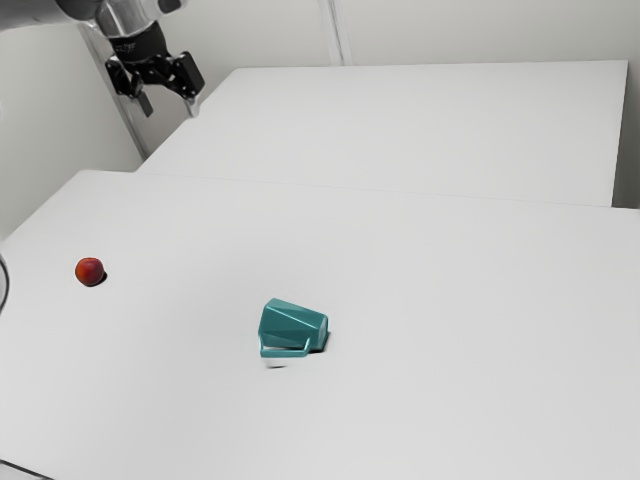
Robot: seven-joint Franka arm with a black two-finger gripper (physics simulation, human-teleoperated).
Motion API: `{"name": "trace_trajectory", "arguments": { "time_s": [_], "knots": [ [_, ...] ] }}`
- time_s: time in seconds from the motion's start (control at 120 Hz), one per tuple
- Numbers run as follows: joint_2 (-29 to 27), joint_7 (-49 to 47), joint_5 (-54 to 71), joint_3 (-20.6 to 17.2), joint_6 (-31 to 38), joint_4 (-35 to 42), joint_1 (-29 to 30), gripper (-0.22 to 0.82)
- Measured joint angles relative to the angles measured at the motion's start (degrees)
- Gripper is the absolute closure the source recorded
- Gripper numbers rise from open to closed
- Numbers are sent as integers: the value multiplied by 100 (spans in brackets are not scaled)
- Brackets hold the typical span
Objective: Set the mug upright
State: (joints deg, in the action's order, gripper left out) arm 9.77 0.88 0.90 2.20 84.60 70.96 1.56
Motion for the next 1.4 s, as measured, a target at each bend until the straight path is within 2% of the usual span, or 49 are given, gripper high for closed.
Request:
{"name": "trace_trajectory", "arguments": {
  "time_s": [0.092,0.133,0.217,0.325,0.442,0.567,0.742,0.942,1.183,1.4],
  "knots": [
    [-143,-14,-176,-11,-100,40,-19,0],
    [-253,-25,-296,5,-82,314,-33,0],
    [-635,23,-994,298,336,1796,-102,0],
    [-764,338,-2415,480,1192,3432,106,0],
    [-796,933,-4119,614,1996,4686,227,0],
    [-769,1710,-5408,743,2536,5682,187,0],
    [-697,2634,-6267,756,2935,6117,9,0],
    [-538,3413,-6614,823,3111,6323,-57,0],
    [-380,4067,-6864,843,3196,6359,-16,0],
    [-506,4463,-6971,803,3180,6572,-15,0]
  ]
}}
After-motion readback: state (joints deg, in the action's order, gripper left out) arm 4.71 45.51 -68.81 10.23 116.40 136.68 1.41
